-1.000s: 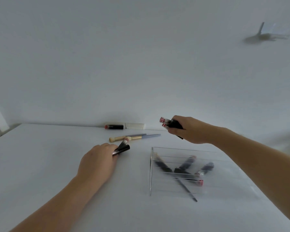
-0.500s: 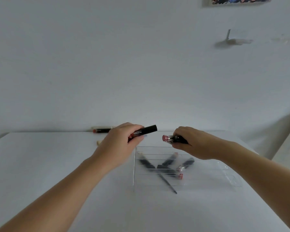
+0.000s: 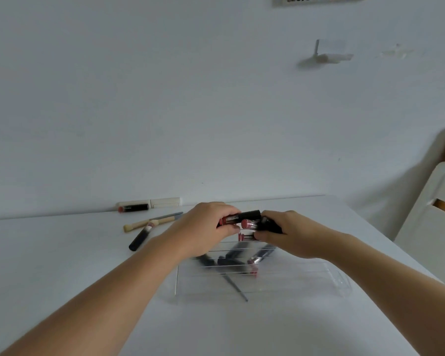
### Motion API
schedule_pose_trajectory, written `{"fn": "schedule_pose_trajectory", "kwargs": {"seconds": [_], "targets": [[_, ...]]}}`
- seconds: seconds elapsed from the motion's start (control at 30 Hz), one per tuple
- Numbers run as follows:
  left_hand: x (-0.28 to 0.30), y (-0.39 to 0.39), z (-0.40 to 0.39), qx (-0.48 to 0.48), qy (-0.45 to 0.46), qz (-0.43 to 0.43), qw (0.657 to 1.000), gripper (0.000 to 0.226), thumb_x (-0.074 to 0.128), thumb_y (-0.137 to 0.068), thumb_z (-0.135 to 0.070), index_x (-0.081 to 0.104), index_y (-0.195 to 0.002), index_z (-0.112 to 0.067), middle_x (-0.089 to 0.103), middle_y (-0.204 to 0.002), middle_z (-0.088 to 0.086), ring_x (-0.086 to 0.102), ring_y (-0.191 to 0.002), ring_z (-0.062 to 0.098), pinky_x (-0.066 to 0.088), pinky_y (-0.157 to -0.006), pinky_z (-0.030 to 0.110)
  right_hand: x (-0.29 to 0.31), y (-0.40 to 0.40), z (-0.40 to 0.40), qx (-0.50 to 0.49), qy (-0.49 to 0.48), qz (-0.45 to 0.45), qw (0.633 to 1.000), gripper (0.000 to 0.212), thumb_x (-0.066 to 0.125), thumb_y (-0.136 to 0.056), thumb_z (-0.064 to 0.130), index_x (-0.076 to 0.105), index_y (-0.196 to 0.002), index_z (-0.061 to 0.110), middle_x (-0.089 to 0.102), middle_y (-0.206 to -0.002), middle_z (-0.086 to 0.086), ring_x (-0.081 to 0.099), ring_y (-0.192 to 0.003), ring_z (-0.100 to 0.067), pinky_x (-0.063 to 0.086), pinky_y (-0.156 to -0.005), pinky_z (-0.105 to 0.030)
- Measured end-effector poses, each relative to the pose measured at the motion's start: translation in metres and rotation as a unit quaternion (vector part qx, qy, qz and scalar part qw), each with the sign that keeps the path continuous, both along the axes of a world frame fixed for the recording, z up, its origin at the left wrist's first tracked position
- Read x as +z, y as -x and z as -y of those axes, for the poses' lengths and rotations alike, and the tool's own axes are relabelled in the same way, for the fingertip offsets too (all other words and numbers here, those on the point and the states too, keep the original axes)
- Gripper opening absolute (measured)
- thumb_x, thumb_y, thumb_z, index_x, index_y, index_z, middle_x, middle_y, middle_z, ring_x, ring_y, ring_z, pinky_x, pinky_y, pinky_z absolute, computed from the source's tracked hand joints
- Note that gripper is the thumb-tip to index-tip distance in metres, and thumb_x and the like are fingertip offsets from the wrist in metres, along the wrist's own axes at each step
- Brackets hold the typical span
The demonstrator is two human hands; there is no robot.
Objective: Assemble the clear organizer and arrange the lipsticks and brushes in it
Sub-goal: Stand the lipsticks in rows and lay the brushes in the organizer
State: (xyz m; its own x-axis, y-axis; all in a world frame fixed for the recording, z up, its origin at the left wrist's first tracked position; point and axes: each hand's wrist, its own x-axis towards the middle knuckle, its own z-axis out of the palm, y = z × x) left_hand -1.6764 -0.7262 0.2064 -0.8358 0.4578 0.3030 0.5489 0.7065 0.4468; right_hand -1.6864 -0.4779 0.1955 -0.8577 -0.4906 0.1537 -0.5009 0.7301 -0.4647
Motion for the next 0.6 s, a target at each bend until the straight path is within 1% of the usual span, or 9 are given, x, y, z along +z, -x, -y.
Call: {"fn": "schedule_pose_trajectory", "kwargs": {"seconds": [0.1,0.17,0.23,0.27,0.3,0.37,0.4,0.5,0.6], "targets": [[0.003,0.002,-0.002,0.007,-0.063,0.007,0.998,0.023,0.067,-0.096,-0.030,0.069,-0.117,-0.040,0.068,-0.098,-0.019,0.059,-0.091,-0.002,0.043,-0.073,0.011,-0.001,-0.003,0.001,0.005,0.006,0.013,1.000,0.022,0.059,-0.089,0.060,0.060,-0.097,0.039,0.064,-0.071,0.011,0.055,-0.059,-0.004,0.041,-0.057,-0.019],[0.000,0.001,-0.006,0.000,-0.075,0.029,0.997,0.022,0.067,-0.096,-0.032,0.069,-0.116,-0.040,0.068,-0.092,-0.023,0.060,-0.082,-0.004,0.041,-0.069,0.009,0.000,-0.005,0.003,0.011,0.002,0.019,1.000,0.029,0.056,-0.085,0.065,0.062,-0.101,0.042,0.065,-0.074,0.014,0.057,-0.062,-0.004,0.043,-0.059,-0.020],[-0.005,-0.001,-0.011,-0.009,-0.080,0.043,0.996,0.017,0.065,-0.097,-0.033,0.069,-0.110,-0.042,0.065,-0.084,-0.024,0.056,-0.069,-0.004,0.040,-0.062,0.010,0.003,-0.006,0.003,0.002,-0.004,0.013,1.000,0.045,0.052,-0.078,0.075,0.064,-0.107,0.042,0.066,-0.074,0.013,0.057,-0.062,-0.003,0.044,-0.060,-0.021],[-0.006,-0.001,-0.012,-0.009,-0.080,0.039,0.996,0.015,0.065,-0.097,-0.033,0.068,-0.109,-0.041,0.064,-0.084,-0.023,0.055,-0.069,-0.003,0.039,-0.062,0.010,0.004,-0.007,0.002,-0.009,-0.010,0.005,1.000,0.051,0.050,-0.074,0.079,0.064,-0.108,0.044,0.066,-0.074,0.012,0.058,-0.062,-0.004,0.045,-0.059,-0.022],[-0.007,-0.001,-0.012,-0.009,-0.071,0.029,0.997,0.014,0.065,-0.097,-0.034,0.068,-0.108,-0.041,0.064,-0.085,-0.021,0.055,-0.074,-0.001,0.039,-0.063,0.011,0.005,-0.007,-0.001,-0.022,-0.021,-0.004,1.000,0.051,0.048,-0.071,0.083,0.063,-0.104,0.047,0.065,-0.073,0.011,0.058,-0.061,-0.005,0.044,-0.058,-0.022],[-0.007,-0.002,-0.009,-0.014,-0.024,0.005,1.000,0.013,0.064,-0.097,-0.037,0.068,-0.109,-0.038,0.064,-0.088,-0.017,0.054,-0.088,0.001,0.039,-0.070,0.013,0.006,-0.008,-0.006,-0.038,-0.056,-0.023,0.997,0.041,0.045,-0.069,0.084,0.057,-0.086,0.049,0.062,-0.070,0.010,0.056,-0.060,-0.005,0.037,-0.053,-0.023],[-0.007,-0.003,-0.007,-0.018,-0.001,-0.001,1.000,0.012,0.063,-0.098,-0.038,0.069,-0.108,-0.038,0.063,-0.089,-0.017,0.052,-0.091,0.001,0.041,-0.075,0.016,0.006,-0.009,-0.009,-0.039,-0.076,-0.027,0.996,0.040,0.045,-0.069,0.084,0.055,-0.084,0.048,0.061,-0.070,0.010,0.056,-0.062,-0.004,0.035,-0.053,-0.024],[-0.010,-0.005,0.001,-0.016,0.019,0.002,1.000,0.015,0.061,-0.098,-0.039,0.068,-0.111,-0.038,0.064,-0.096,-0.019,0.054,-0.095,0.001,0.046,-0.082,0.026,0.006,-0.009,-0.018,-0.038,-0.118,-0.038,0.992,0.044,0.046,-0.072,0.085,0.055,-0.094,0.048,0.062,-0.074,0.014,0.057,-0.068,-0.003,0.038,-0.056,-0.026],[-0.010,-0.005,0.008,0.000,0.006,0.019,1.000,0.020,0.062,-0.098,-0.039,0.066,-0.118,-0.041,0.065,-0.108,-0.023,0.058,-0.096,-0.002,0.047,-0.084,0.024,0.007,-0.009,-0.025,-0.047,-0.144,-0.072,0.986,0.054,0.045,-0.070,0.091,0.055,-0.100,0.047,0.062,-0.076,0.017,0.056,-0.069,-0.001,0.037,-0.056,-0.025]]}}
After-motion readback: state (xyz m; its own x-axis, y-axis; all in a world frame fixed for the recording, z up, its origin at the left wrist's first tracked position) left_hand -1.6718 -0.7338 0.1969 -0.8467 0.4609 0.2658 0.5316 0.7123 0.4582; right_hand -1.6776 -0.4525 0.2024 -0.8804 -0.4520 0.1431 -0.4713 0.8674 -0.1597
